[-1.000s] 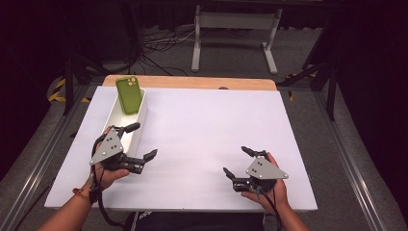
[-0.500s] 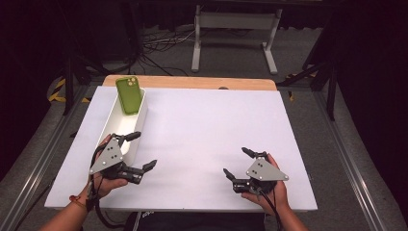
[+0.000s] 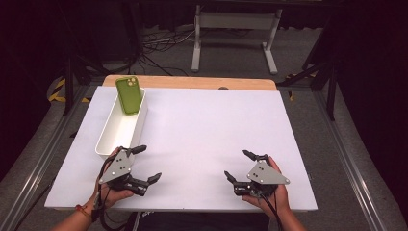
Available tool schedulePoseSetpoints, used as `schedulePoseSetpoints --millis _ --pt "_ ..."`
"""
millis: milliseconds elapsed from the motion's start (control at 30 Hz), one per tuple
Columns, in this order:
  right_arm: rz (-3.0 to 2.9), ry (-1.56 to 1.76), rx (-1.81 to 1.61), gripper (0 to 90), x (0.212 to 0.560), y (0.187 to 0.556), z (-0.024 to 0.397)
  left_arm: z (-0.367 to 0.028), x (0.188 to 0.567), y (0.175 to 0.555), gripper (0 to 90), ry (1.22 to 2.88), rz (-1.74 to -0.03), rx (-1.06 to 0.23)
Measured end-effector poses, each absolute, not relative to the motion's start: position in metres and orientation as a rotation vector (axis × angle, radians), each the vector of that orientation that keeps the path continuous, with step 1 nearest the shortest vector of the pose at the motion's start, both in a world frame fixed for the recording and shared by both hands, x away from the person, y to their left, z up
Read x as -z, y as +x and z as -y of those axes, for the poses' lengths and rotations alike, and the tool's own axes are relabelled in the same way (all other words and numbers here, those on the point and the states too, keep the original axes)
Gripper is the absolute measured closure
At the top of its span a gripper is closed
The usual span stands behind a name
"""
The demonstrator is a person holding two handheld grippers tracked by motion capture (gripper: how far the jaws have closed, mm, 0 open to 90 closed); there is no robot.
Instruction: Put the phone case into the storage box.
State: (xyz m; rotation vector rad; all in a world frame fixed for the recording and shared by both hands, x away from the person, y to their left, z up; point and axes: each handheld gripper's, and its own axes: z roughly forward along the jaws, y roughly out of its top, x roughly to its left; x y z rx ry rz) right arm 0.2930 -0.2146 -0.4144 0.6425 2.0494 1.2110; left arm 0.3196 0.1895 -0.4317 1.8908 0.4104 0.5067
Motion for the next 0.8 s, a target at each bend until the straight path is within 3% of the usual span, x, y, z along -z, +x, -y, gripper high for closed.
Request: schedulePoseSetpoints --millis 800 --pt "-2.083 0.646 -1.240 14.4 0.4139 0.2896 0.2091 -0.1978 0.4307 0.3184 3.5 1.872 -0.431 -0.513"
